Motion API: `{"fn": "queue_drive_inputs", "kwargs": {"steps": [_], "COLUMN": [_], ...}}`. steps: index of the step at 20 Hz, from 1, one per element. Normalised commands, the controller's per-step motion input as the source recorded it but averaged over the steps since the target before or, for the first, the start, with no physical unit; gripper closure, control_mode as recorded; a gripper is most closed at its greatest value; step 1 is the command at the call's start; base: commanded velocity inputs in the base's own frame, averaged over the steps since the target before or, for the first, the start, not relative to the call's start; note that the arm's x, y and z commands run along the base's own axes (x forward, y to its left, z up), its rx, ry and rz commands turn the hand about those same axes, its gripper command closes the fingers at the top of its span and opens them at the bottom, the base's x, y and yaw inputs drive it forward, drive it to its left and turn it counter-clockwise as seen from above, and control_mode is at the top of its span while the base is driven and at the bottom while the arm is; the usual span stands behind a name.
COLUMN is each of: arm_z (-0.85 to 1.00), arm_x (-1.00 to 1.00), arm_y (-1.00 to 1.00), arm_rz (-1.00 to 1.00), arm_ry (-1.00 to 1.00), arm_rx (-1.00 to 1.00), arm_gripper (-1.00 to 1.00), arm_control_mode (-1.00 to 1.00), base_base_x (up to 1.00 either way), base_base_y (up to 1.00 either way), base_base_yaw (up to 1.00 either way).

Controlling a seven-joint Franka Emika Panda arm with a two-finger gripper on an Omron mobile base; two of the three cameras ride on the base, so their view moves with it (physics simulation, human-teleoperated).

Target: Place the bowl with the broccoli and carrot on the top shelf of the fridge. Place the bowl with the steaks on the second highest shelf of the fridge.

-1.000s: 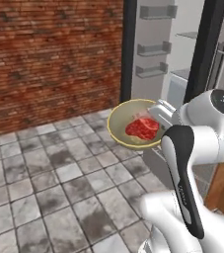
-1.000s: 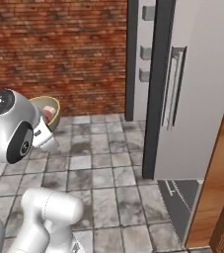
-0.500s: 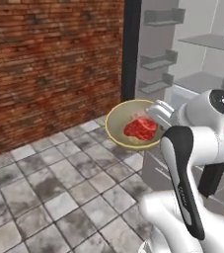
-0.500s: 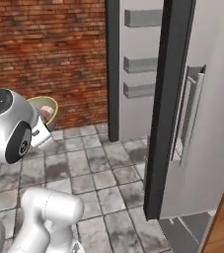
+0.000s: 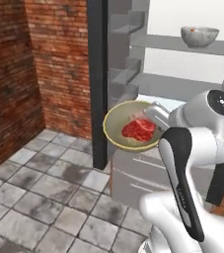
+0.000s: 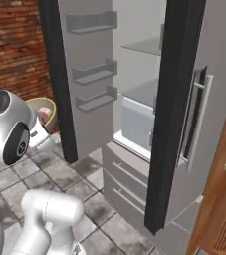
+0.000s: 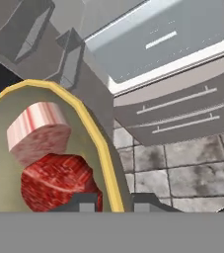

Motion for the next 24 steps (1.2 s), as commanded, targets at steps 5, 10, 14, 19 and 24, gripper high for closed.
{"fn": "queue_drive_inputs", "kwargs": {"steps": [5, 10, 14, 19, 24], "arm_z": [0.00, 0.00, 0.00, 0.00, 0.00], "arm_x": [0.00, 0.00, 0.00, 0.00, 0.00], "arm_y": [0.00, 0.00, 0.00, 0.00, 0.00], "arm_rz": [0.00, 0.00, 0.00, 0.00, 0.00], "arm_ry": [0.00, 0.00, 0.00, 0.00, 0.00], "arm_rx": [0.00, 0.00, 0.00, 0.00, 0.00], "arm_gripper": [1.00, 1.00, 1.00, 1.00, 1.00], "arm_control_mode": [1.00, 1.00, 1.00, 1.00, 1.00], "base_base_x": [0.18, 0.08, 0.90, 0.52, 0.27], "base_base_y": [0.29, 0.15, 0.87, 0.51, -0.17], "base_base_yaw": [-0.94, -0.82, -0.37, -0.13, -0.06]}}
